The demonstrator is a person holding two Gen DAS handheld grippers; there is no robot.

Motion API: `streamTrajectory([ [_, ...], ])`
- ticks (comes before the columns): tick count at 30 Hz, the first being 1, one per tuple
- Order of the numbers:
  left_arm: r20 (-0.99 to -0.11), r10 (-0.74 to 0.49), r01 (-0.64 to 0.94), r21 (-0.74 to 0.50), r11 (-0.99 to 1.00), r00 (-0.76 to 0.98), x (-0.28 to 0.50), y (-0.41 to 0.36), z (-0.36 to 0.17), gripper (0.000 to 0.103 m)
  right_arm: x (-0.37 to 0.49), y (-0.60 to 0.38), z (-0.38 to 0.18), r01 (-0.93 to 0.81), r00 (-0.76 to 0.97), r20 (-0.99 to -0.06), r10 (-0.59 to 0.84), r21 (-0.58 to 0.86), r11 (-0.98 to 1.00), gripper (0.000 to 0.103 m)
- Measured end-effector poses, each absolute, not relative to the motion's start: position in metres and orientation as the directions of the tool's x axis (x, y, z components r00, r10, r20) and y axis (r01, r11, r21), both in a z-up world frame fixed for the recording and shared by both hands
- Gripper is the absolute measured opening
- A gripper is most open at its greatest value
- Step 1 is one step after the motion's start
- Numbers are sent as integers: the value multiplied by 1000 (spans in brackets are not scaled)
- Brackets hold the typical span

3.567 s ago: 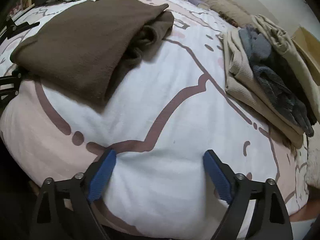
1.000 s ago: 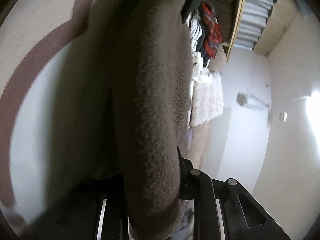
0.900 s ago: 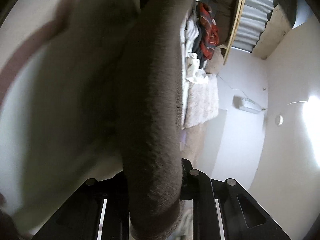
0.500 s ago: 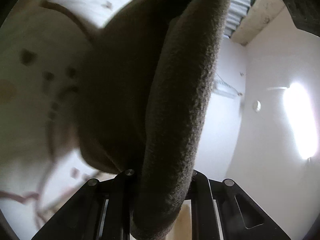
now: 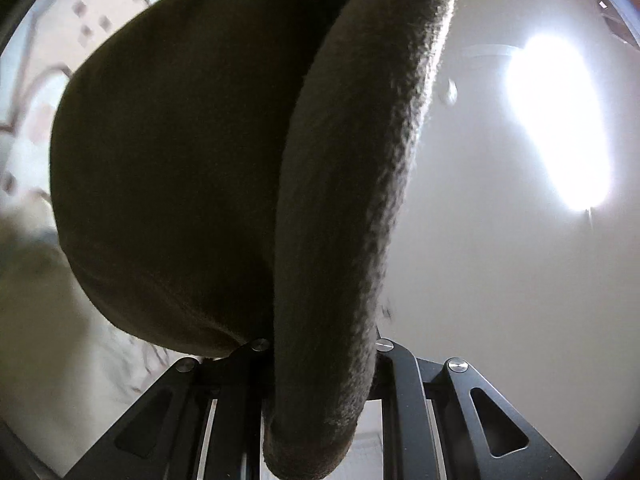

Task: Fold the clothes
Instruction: 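Lift the folded cardigan with the left gripper while the right gripper holds its other end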

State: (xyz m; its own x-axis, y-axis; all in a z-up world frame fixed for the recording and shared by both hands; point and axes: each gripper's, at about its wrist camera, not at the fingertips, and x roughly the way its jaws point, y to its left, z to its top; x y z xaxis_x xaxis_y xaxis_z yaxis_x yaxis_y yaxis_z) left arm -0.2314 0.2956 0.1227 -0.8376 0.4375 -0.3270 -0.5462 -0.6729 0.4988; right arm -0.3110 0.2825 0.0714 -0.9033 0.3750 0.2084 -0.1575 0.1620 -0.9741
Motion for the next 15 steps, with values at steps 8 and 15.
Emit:
streamTrajectory([
  [8,-276,480,-553,466,-691,-833,-271,403,152,17,-362,371,116,-213,-816,216,536,-975,69,16],
  [15,-308,490,-579,439,-687,-816,-288,458,124,17,-384,426,98,-206,-789,195,583,-977,48,16],
])
